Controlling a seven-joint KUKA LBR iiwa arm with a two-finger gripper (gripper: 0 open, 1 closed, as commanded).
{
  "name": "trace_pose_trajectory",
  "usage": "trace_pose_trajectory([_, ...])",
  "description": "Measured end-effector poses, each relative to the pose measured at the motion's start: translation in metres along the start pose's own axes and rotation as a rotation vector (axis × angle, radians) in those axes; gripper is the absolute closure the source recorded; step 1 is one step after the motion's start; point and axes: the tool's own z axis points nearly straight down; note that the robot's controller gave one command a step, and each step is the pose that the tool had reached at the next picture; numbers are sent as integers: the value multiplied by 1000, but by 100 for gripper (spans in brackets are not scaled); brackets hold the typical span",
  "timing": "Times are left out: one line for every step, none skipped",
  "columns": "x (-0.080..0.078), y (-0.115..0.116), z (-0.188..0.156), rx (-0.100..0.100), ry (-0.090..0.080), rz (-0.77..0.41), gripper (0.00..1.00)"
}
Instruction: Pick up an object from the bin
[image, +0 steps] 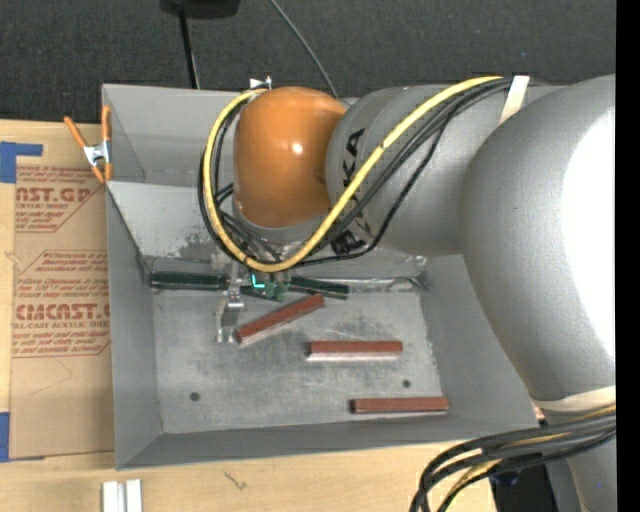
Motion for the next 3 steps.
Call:
trace_pose_trajectory([-2,-1,-5,-2,-7,2,0])
trace_pose_trajectory([4,-57,73,-3,-11,80,0])
trace_pose_trajectory([3,-74,88,0,-4,4,0])
